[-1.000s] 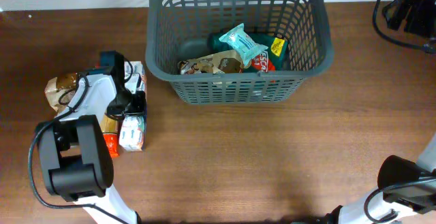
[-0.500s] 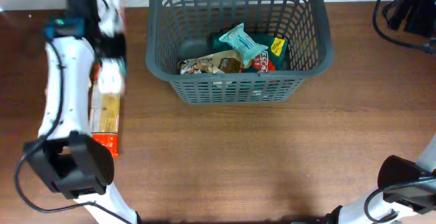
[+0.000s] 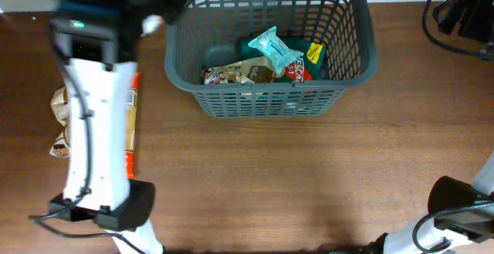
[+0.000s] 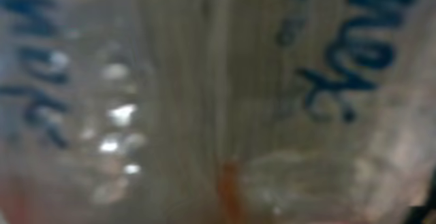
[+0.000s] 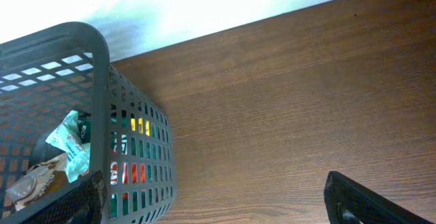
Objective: Pack container
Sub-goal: 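Lower the tissue packs into the basket and open the left gripper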
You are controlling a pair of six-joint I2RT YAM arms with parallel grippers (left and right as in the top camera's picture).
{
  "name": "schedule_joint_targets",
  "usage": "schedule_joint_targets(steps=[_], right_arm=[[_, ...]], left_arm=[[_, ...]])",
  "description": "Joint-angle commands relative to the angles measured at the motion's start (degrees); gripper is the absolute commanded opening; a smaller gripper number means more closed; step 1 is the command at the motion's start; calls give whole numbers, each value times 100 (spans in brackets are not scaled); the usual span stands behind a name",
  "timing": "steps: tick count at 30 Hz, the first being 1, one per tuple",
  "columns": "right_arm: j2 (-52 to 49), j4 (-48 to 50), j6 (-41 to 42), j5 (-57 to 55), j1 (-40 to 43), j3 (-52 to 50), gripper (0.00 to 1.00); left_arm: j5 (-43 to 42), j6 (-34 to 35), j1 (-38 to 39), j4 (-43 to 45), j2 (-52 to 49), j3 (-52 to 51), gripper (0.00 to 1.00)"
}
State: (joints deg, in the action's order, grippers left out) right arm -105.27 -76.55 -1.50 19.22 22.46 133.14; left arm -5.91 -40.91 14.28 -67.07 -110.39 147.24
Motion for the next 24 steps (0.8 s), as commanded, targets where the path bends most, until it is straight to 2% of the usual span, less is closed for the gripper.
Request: schedule_joint_targets(steps=[1, 5, 7, 16, 21, 24], right_arm=[[-20, 2, 9, 68, 7, -13, 99], [-20, 2, 9, 68, 7, -13, 99], [-20, 2, 9, 68, 7, -13, 99], [-20, 2, 9, 68, 7, -13, 99], [-20, 2, 9, 68, 7, -13, 99], [-20, 2, 9, 68, 7, -13, 99]], left_arm=[[-612, -1436, 590, 9, -20, -129, 2], [-664, -1519, 876, 7, -369, -479, 2], [-664, -1517, 929, -37, -603, -616, 8], [-656, -1364, 931, -243, -1541, -761, 54], [-570, -1165, 931, -238, -1585, -723, 55], [-28, -732, 931, -251, -1462, -487, 55]])
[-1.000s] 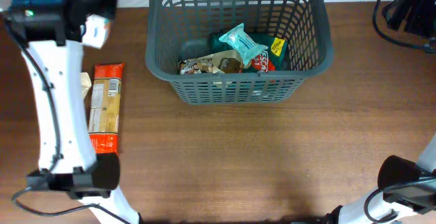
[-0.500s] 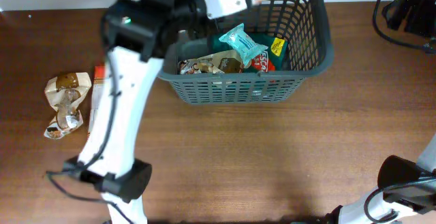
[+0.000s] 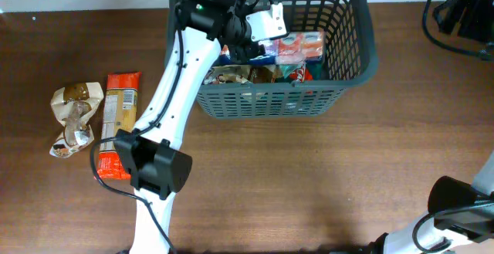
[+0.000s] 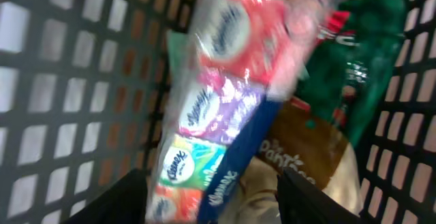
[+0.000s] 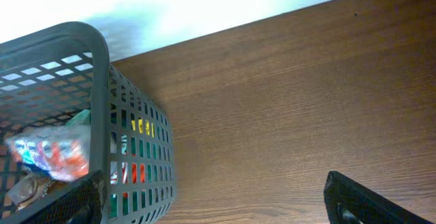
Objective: Pack container
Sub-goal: 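Lower the tissue packs into the basket and open the left gripper, then grasp the spaghetti pack with the left gripper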
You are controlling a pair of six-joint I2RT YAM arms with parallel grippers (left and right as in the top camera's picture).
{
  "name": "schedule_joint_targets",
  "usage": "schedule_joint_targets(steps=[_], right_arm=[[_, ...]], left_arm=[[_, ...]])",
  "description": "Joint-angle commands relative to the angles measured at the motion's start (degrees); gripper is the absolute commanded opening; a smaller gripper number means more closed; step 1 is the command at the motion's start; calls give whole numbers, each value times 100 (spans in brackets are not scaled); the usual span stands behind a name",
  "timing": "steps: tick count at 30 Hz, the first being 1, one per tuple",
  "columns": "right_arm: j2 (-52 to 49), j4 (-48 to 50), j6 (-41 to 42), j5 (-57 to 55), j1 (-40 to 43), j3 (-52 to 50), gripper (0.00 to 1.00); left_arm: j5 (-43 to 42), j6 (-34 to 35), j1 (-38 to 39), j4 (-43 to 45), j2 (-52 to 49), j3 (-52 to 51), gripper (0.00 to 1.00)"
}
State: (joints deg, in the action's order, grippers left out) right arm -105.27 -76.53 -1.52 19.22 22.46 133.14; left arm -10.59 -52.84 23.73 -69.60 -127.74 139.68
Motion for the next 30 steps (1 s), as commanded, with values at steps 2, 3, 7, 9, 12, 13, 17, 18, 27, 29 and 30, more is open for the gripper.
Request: schedule_joint_targets(steps=[2, 3, 7, 9, 12, 13, 17, 18, 27, 29, 30], right_arm=[[-20, 0, 11, 68, 7, -13, 99], [-20, 0, 11, 68, 7, -13, 99], [-20, 0, 11, 68, 7, -13, 99], [-20, 0, 11, 68, 7, -13, 99], [-20, 0, 11, 68, 7, -13, 99], [-20, 0, 11, 68, 7, -13, 99], [-20, 0, 11, 68, 7, -13, 99], [-20, 0, 11, 68, 7, -13, 99], [-20, 0, 11, 68, 7, -13, 99], [-20, 0, 11, 68, 7, -13, 99], [-20, -2, 11, 68, 7, -13, 99]], left_arm=[[909, 691, -15, -87, 442, 479, 56], [1126, 713, -26, -190, 568, 601, 56], [2103, 713, -26, -614, 1025, 953, 66], [2524, 715, -33, -791, 1303, 962, 69], [2496, 852, -199, -953, 1856, 876, 71], [2494, 938, -291, -951, 2079, 761, 72], [2500, 981, -1187, -800, 3405, -555, 75], [2498, 1132, -1521, -804, 3722, -977, 75], [785, 2640, -4350, -339, 4457, -4374, 75], [535, 2669, -4597, -20, 4277, -5007, 75], [457, 2671, -4642, 136, 4162, -5250, 74]])
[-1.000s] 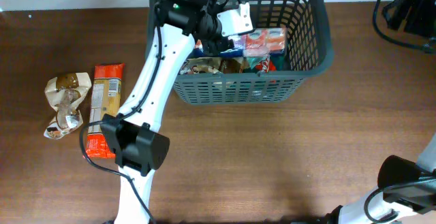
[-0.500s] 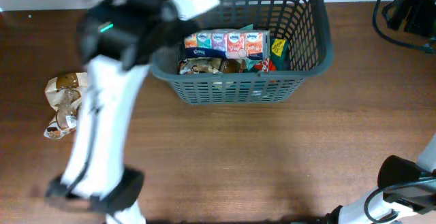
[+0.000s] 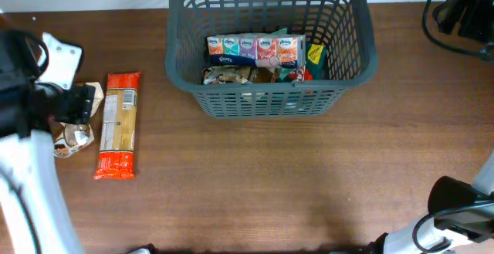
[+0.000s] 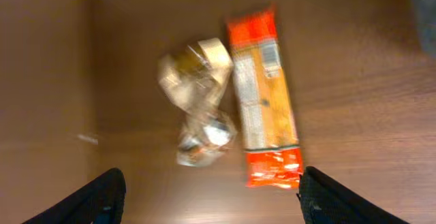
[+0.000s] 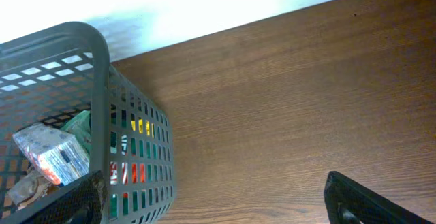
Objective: Pack container
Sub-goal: 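Grasp the spaghetti pack with the left gripper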
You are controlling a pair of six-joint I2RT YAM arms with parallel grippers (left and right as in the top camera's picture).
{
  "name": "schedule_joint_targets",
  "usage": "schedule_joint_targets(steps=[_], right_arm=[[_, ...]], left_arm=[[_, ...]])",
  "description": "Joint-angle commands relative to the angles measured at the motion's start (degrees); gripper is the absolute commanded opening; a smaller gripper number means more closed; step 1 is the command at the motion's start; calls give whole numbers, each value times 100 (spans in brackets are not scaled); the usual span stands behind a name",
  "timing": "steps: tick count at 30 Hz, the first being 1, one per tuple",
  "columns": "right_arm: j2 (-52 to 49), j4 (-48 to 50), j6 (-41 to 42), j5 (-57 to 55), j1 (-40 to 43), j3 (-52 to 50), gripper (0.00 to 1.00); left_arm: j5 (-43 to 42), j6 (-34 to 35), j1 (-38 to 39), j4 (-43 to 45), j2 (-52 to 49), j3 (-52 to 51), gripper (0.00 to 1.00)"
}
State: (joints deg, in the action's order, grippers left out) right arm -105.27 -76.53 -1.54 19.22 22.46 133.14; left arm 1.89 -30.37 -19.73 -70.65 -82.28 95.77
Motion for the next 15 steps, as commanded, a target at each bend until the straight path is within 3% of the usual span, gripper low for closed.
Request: schedule_joint_targets(steps=[1, 3, 15], right_arm=[[-20, 0, 13, 68, 7, -13, 99], [-20, 0, 13, 68, 7, -13, 99], [-20, 0, 13, 68, 7, -13, 99]], left_arm=[[-866, 424, -306, 402, -538, -1086, 71], [-931, 435, -304, 629, -879, -1379, 62], [-916, 999, -293, 1447, -3200, -1580, 63]])
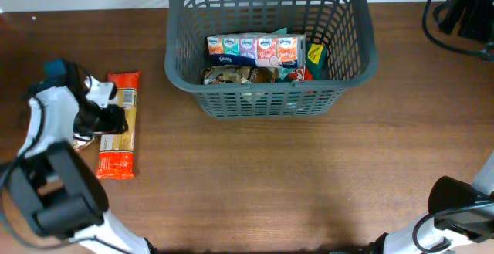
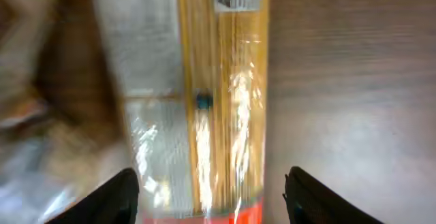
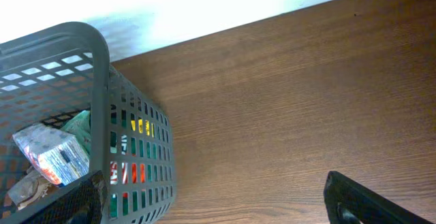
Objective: Pack container
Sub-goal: 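Grasp the spaghetti pack with the left gripper, then lay the spaghetti pack into the basket and release it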
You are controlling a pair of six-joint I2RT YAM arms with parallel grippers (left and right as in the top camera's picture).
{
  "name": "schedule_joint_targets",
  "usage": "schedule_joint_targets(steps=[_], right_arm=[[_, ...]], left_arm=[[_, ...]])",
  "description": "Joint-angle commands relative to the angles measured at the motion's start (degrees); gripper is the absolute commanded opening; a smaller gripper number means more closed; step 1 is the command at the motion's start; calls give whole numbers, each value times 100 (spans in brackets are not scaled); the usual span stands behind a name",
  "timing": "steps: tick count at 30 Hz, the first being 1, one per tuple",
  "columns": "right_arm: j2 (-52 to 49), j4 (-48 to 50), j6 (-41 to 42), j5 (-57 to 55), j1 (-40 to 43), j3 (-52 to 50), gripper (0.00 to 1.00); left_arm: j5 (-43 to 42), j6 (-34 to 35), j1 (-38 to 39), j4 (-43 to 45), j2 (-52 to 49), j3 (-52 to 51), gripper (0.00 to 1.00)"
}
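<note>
The grey basket [image 1: 351, 61] stands at the back of the table with a multipack of tissues [image 1: 255, 48] on top of the snack packets in it. An orange spaghetti packet [image 1: 118, 127] lies flat at the left. My left gripper [image 1: 106, 116] is down over that packet, open, one finger on each side of it; in the left wrist view the packet [image 2: 204, 101] fills the gap between the fingers. My right gripper [image 3: 214, 200] is open beside the basket [image 3: 102, 115], far from the packets.
A crumpled clear and brown bag [image 1: 77, 138] lies just left of the spaghetti, partly under my left arm. A black cable and mount [image 1: 463, 15] sit at the back right corner. Bare wooden tabletop [image 1: 309, 177] spreads in front of the basket.
My left gripper was high above the crumpled bag and spaghetti packet; now it is low over the spaghetti packet, open and straddling it. The right arm has not moved.
First my left arm carried the tissue multipack close to its camera, left of the basket. Then it held the pack inside the basket. Then the pack lay in the basket and my gripper was open above the left-hand items. Now it straddles the spaghetti packet.
</note>
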State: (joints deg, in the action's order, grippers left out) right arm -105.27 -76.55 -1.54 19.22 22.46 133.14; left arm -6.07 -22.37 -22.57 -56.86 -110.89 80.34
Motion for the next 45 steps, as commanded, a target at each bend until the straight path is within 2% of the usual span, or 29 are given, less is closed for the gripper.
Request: schedule_joint_targets(steps=[1, 2, 3, 9, 10, 11, 13, 15, 17, 23, 28, 35, 40, 42, 45], right_arm=[[-20, 2, 13, 68, 7, -13, 99], [-20, 2, 13, 68, 7, -13, 99], [-20, 2, 13, 68, 7, -13, 99], [-20, 2, 13, 68, 7, -13, 99], [-20, 2, 13, 68, 7, -13, 99], [-20, 2, 13, 68, 7, -13, 99], [-20, 2, 13, 68, 7, -13, 99], [-20, 2, 13, 68, 7, -13, 99], [-20, 2, 13, 68, 7, -13, 99], [-20, 2, 13, 68, 7, -13, 99], [-20, 2, 13, 68, 7, -13, 99], [-20, 2, 13, 68, 7, -13, 99], [-20, 0, 13, 68, 7, -13, 99], [-20, 2, 13, 68, 7, -13, 99], [-20, 2, 13, 68, 7, -13, 99]], left_arm=[[-120, 199, -9, 111, -435, -37, 69], [-116, 201, -9, 175, -535, -37, 75], [-98, 201, -11, 238, -621, -37, 76], [90, 387, -7, 549, -935, -37, 76], [90, 393, 4, 557, -979, -37, 70], [92, 393, 17, 553, -1014, -37, 52], [90, 393, 22, 551, -1019, -37, 27], [92, 393, 24, 546, -1016, -33, 11], [90, 396, 28, 540, -1016, -33, 2], [87, 398, 109, 341, -1014, 87, 2], [90, 417, 269, -540, -927, 1108, 2], [90, 413, 529, -1906, -588, 3969, 2], [87, 409, 846, -2179, -229, 5998, 2], [35, 181, 1091, -2135, -59, 6763, 1], [-540, -734, 1591, -1961, 153, 7637, 2]])
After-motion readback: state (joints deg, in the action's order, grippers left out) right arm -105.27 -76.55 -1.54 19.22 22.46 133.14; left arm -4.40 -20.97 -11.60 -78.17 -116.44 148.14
